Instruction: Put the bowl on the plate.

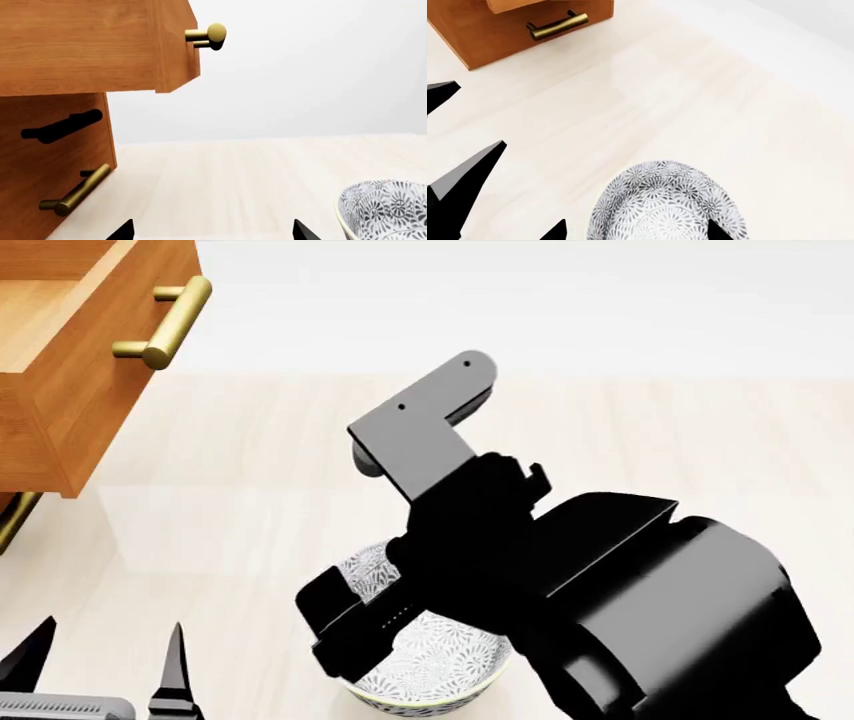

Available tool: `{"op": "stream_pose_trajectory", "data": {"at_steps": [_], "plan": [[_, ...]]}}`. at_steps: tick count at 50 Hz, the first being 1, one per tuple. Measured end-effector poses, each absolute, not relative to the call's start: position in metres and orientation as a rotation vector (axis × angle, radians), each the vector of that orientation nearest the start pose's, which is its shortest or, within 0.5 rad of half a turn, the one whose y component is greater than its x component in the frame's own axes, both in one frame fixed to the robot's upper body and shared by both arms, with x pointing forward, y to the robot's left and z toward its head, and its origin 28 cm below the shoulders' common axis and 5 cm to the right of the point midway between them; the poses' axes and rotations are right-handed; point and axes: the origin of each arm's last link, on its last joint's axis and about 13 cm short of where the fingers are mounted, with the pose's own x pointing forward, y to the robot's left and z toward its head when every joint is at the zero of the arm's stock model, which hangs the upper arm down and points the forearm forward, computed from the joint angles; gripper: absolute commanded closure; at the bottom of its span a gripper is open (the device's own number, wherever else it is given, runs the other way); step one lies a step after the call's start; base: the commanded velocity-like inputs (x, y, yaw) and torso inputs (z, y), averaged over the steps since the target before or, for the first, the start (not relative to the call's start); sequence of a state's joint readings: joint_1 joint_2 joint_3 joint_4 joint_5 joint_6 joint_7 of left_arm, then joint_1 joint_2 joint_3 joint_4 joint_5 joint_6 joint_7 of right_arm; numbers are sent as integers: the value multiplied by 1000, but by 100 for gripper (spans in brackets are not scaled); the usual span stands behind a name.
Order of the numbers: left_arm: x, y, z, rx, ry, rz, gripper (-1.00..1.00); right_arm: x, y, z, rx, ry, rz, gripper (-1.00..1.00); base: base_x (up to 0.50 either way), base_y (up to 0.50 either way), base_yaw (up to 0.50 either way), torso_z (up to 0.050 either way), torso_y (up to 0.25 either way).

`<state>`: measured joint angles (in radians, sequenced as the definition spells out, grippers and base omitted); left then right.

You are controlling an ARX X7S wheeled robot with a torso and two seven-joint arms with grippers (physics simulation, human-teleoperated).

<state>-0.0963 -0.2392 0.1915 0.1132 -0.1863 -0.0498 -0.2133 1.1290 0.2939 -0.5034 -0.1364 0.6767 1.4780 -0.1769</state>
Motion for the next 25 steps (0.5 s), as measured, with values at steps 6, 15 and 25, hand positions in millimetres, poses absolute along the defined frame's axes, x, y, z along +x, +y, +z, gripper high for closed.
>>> {"op": "stream_pose_trajectory", "data": {"at_steps": [6,15,25], "plan": [[231,220,52,45,-123,6,-100,318,-78,240,-351,516,702,-100,0,0,0,0,0],[230,220,53,47,-125,6,-100,327,-78,234,-348,554,694,-100,0,0,0,0,0],[230,220,53,48,-127,6,-100,332,-75,229,-349,588,699,-100,0,0,0,0,0]]}}
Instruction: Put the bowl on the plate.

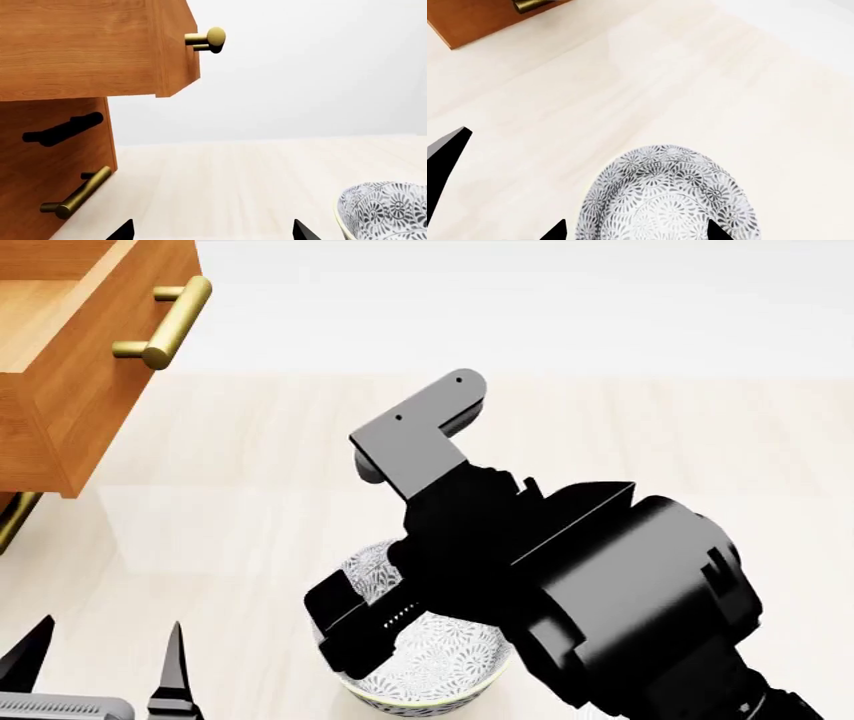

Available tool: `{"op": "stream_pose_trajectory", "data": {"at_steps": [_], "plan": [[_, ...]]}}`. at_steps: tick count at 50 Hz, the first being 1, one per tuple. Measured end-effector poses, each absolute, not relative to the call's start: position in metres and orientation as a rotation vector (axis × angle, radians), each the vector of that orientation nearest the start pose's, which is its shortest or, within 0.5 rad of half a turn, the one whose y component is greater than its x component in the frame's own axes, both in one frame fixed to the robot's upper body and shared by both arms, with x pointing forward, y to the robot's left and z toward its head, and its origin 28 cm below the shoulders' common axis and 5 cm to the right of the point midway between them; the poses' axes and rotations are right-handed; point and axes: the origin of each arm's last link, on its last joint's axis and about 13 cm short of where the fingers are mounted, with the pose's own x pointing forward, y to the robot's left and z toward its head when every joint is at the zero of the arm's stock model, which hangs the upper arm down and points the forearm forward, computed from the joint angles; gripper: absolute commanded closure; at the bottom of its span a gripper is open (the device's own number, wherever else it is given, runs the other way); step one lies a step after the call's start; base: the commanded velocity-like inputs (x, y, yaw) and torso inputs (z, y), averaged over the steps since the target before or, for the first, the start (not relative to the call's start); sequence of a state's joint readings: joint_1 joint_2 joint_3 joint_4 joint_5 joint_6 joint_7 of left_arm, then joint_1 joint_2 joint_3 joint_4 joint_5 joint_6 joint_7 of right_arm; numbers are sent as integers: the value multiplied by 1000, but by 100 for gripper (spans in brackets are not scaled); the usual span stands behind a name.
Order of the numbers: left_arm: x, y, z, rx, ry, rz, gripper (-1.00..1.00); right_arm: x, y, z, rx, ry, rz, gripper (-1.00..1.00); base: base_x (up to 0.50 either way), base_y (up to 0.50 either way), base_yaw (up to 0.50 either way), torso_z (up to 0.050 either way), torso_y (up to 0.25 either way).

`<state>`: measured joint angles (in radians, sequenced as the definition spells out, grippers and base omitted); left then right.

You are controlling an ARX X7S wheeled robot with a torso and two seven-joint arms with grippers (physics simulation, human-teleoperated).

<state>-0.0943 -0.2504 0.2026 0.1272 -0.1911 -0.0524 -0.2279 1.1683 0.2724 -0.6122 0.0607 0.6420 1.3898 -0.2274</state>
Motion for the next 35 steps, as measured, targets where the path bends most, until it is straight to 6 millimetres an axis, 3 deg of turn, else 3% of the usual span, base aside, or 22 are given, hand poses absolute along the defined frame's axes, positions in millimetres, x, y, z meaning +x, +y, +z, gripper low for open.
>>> {"op": "stream_pose_trajectory", "data": {"at_steps": [35], "plan": [[230,219,52,49,-126,4,-100,344,-61,210,-399,673,726,-100,0,0,0,0,0]]}}
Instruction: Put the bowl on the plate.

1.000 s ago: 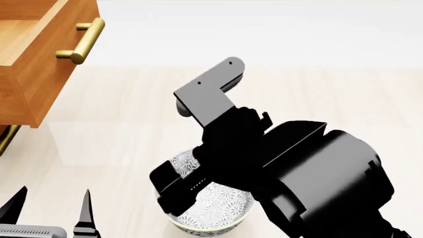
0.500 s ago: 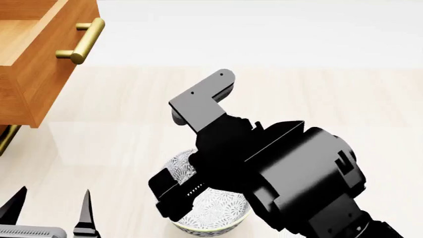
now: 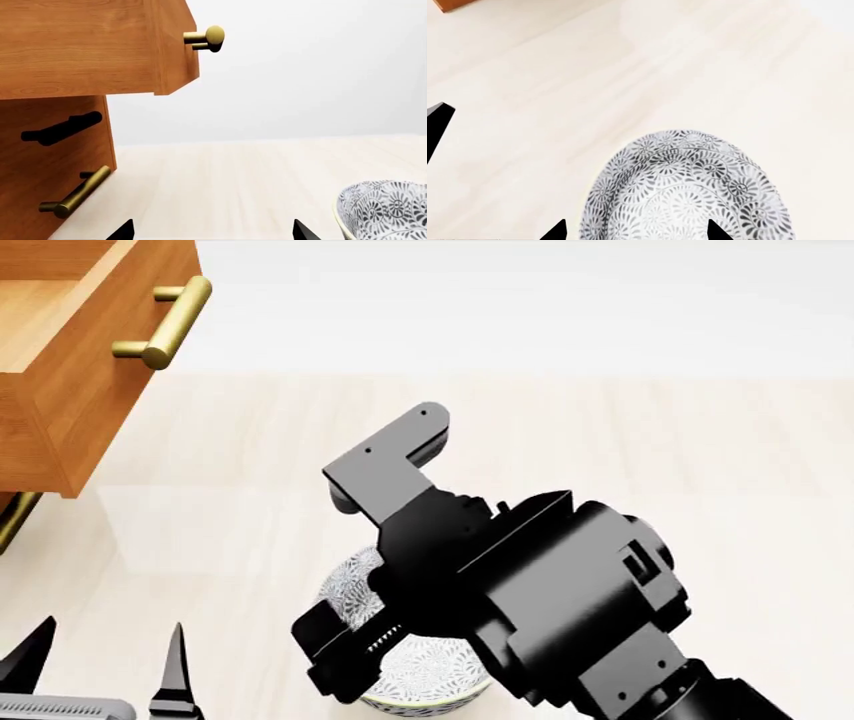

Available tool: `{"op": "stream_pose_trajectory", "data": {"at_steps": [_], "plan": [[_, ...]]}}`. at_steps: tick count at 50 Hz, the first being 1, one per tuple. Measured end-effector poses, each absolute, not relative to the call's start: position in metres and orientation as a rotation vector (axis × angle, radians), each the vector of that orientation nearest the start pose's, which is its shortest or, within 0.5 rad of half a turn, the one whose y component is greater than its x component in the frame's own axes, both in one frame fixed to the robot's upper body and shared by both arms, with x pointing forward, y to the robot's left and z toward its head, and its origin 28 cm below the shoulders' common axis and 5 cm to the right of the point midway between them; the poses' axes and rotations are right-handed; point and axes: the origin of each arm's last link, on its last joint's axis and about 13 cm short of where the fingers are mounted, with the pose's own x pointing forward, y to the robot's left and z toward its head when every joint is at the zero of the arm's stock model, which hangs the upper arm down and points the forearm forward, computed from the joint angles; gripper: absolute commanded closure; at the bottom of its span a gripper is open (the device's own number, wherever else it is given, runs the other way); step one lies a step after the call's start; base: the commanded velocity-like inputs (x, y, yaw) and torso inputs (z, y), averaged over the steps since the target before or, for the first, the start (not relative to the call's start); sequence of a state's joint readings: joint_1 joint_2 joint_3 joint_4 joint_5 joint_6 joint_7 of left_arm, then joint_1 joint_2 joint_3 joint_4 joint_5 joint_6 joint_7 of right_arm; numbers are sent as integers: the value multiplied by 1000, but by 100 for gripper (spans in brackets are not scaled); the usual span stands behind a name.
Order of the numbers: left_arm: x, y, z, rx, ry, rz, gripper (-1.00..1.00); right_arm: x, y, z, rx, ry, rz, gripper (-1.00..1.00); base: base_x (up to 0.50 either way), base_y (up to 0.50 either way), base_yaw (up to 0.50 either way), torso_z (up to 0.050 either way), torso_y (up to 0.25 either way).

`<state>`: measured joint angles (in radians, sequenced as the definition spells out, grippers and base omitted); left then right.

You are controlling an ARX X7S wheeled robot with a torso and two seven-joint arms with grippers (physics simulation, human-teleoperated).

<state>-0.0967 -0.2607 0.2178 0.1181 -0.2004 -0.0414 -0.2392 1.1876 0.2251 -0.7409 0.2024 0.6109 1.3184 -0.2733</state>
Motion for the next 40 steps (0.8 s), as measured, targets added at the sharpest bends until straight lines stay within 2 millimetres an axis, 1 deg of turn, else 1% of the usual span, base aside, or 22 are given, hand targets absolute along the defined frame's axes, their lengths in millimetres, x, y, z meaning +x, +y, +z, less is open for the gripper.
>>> {"op": "stream_pose_trajectory", "data": {"at_steps": [40], "plan": [[229,220,52,47,-126,7,-100,356,-43,188,-428,717,780,-100,0,0,0,0,0]]}}
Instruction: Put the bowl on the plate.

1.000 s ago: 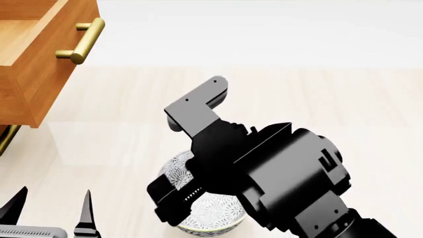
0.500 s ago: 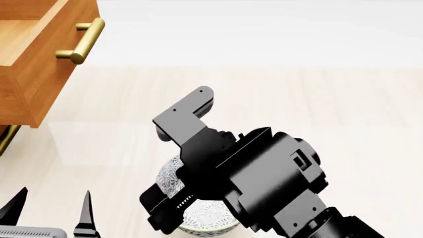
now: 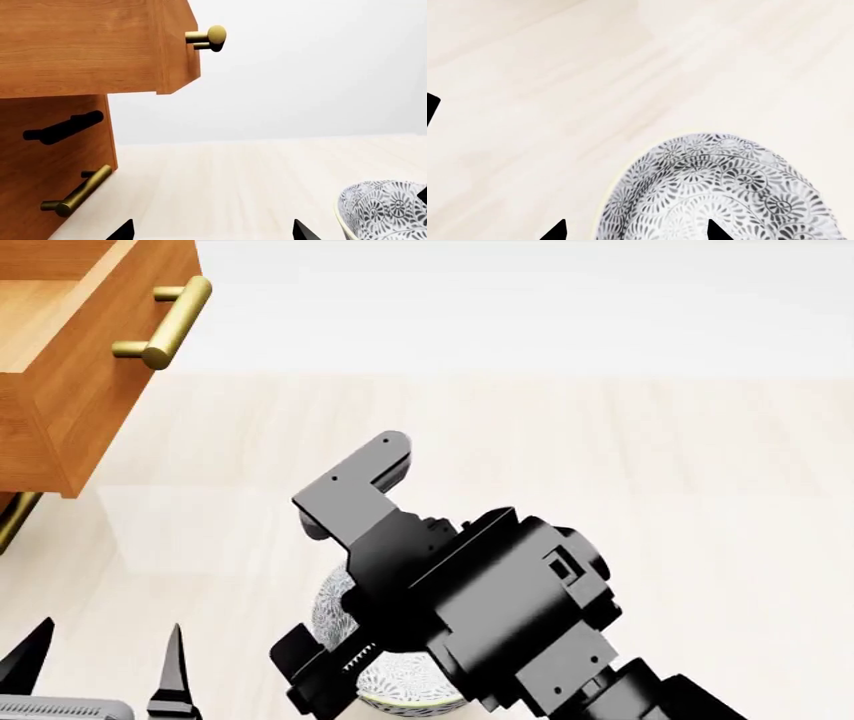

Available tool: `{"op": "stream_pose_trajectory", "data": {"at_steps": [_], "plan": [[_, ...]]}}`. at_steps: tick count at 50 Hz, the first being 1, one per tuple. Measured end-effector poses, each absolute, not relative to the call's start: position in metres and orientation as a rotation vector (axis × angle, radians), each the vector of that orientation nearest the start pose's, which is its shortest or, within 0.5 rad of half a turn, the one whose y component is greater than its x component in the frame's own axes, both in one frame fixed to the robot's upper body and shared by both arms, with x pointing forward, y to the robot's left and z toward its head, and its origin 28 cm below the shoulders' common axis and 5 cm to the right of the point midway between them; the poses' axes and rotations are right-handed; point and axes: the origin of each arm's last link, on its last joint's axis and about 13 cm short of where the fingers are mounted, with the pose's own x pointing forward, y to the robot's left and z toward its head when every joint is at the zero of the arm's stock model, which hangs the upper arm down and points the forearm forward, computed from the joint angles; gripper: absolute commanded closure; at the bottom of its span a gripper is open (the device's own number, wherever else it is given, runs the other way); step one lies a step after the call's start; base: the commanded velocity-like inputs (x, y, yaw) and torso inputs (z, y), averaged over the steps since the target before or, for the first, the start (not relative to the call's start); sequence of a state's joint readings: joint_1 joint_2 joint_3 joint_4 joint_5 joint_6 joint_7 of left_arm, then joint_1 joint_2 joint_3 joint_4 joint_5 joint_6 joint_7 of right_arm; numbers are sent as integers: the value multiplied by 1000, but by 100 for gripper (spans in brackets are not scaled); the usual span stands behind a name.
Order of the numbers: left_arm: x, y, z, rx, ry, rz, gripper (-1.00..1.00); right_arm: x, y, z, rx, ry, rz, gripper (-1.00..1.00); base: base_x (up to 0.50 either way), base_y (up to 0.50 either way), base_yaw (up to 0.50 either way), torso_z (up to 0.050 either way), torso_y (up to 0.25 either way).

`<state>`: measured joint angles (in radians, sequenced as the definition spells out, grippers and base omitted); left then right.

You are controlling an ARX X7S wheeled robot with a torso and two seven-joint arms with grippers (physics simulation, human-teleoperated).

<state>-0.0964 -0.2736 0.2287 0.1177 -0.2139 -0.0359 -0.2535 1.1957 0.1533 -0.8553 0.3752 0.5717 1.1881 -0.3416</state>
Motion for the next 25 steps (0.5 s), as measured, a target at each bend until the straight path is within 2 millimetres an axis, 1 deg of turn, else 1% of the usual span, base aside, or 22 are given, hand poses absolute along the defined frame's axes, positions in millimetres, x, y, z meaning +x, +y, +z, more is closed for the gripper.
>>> {"op": "stream_pose_trajectory", "data": {"at_steps": [25], "plan": [[230,220,51,48,-124,6,-100,360,-40,173,-426,750,794,-100,0,0,0,0,0]]}}
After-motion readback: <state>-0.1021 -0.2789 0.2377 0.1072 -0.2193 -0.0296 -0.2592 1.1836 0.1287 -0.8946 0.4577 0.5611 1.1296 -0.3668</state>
